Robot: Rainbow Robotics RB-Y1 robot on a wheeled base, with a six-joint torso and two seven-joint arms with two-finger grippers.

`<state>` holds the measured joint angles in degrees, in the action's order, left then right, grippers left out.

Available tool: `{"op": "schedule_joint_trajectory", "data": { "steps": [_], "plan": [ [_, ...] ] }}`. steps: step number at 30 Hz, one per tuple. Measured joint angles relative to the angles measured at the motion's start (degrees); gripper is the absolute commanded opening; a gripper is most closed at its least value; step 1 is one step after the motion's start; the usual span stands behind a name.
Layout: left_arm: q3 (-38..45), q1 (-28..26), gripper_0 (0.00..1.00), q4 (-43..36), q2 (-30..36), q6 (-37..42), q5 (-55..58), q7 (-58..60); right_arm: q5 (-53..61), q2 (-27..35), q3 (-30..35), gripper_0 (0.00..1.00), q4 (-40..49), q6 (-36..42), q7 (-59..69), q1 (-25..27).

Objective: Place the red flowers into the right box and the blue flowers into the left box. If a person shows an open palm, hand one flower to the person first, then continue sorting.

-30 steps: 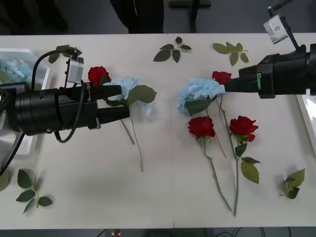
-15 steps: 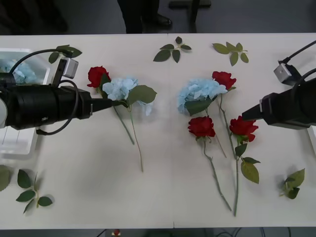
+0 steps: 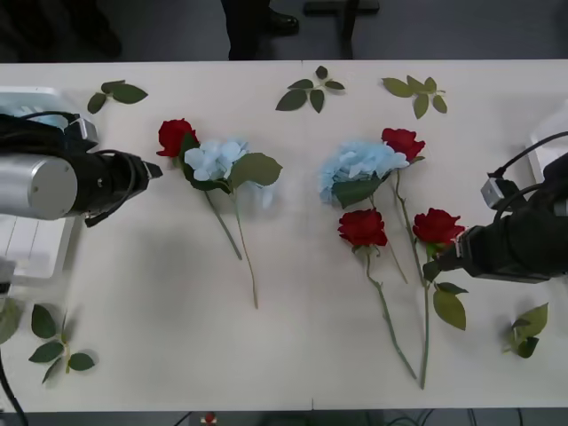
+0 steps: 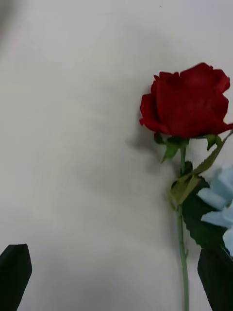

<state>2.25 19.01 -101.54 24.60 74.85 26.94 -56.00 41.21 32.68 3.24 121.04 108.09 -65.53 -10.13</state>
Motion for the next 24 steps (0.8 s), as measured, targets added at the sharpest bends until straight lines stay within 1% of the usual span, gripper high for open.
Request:
{"op": "schedule_joint_trajectory", "data": {
  "steps": [5, 10, 13, 18, 24],
  "plan": [
    [0.0, 7.45, 1.0, 7.3, -2.78, 1.64, -6.52, -1.02, -3.06, 0.02, -1.61, 1.0, -0.41, -4.08, 0.0, 2.02],
    [0.01, 12.69, 1.0, 14.66, -5.38, 0.6, -11.65, -0.47, -5.17, 0.05, -7.14, 1.0, -4.52, -12.17, 0.0, 2.32],
    [0.01, 14.32, 1.0, 17.25, -6.49, 0.14, -13.41, 0.75, -5.97, 0.15, -10.3, 1.0, -6.98, -15.12, 0.0, 2.32],
    [-0.41, 15.86, 1.0, 19.41, -8.08, 0.14, -16.05, 1.04, -7.51, 0.17, -12.79, 1.0, -9.85, -19.41, 0.0, 2.32],
    [-5.76, 16.82, 1.0, 21.25, -8.88, 0.14, -17.76, 1.04, -13.9, 0.17, -15.8, 1.0, -11.08, -22.51, 0.0, 2.32]
  ]
}}
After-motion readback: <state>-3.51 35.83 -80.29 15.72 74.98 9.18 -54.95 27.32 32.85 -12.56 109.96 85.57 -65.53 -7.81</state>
